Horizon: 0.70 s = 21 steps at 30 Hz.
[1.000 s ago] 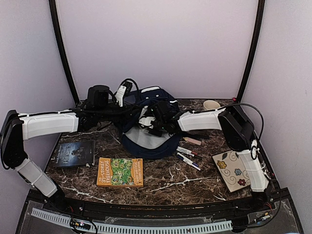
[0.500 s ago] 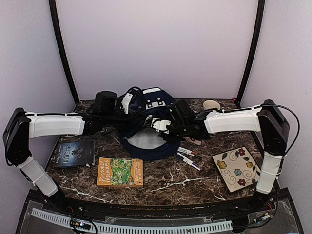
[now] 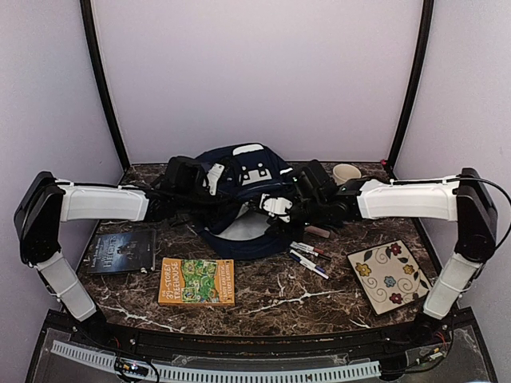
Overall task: Pack the student bag
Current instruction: Place the largest pocket of the bag in the student bag.
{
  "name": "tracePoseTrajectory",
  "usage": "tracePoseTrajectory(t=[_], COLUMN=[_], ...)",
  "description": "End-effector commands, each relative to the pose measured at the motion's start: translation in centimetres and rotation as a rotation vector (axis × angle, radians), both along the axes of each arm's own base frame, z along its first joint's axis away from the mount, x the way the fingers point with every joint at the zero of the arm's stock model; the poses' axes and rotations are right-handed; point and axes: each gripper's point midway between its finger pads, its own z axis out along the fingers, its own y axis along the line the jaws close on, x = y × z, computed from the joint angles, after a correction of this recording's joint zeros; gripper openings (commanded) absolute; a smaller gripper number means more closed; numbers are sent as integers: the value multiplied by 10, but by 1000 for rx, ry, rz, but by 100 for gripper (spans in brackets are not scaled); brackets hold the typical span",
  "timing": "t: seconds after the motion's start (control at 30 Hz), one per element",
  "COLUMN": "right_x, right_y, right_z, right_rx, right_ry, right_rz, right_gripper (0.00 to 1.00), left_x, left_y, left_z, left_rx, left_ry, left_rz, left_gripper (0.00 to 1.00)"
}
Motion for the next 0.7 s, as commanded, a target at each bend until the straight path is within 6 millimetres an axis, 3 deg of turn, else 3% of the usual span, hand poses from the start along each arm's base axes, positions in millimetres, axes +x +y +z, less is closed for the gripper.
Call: tracePoseTrajectory(t=[0.0, 0.07, 0.17, 0.3, 0.43, 0.67], right_x=[-19, -25, -33, -41, -51, -79], right_y=[1, 1, 0, 2, 10, 35], right_z=[20, 26, 31, 29, 18, -5], right_rx=[50, 56, 68, 78, 68, 37], right_ry=[64, 81, 110, 154, 187, 250], right_rz=[31, 42, 59, 76, 107, 178], right_gripper=[31, 32, 32, 32, 32, 32], left_x=[-1, -6, -20, -45, -68, -110], left_y=[10, 19, 41, 75, 113, 165], left_z=[29, 33, 36, 50, 51, 12], left_rx=[38, 75, 118, 141, 179, 251], left_ry=[-5, 17, 73, 100, 155, 354], left_rz=[6, 24, 86, 172, 294, 478], left_gripper=[10, 28, 45, 56, 63, 72])
